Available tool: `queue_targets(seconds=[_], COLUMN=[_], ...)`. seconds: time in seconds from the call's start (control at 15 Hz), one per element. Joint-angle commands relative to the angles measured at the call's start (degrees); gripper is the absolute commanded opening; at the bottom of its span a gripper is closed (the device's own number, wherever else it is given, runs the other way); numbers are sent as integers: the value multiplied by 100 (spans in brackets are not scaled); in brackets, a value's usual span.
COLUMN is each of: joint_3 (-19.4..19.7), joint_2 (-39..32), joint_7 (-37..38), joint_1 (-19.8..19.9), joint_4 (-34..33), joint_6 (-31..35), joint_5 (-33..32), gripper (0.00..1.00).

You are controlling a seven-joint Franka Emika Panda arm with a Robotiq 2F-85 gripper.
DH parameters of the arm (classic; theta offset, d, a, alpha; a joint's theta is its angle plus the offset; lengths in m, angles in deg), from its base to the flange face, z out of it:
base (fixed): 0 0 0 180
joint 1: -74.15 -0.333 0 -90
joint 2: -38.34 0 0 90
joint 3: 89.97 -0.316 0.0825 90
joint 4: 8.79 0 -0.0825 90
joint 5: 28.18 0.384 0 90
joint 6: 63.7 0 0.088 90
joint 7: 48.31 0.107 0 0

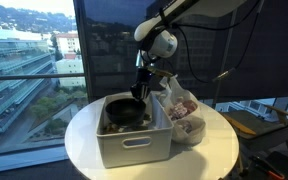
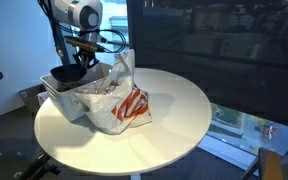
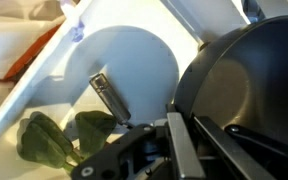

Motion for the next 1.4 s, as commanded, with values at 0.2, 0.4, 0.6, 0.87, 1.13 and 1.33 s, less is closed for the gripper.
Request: queue_targets(seconds=[0.2,0.4,0.6,0.87,1.13,1.33], joint_3=[33,124,268,586,1061,1396], joint_2=[1065,1549,2135,3057,3490,3442], joint_7=[18,-47,-127,-146,-257,-386], joint_1=[90,171,284,348,428,512], joint_4=[569,928,1373,2158,2644,2827], joint_6=[-332,-208,-188,9,57,66], joint_5=[547,789,1160,1581,1843,2006], gripper=[10,11,11,11,11,11])
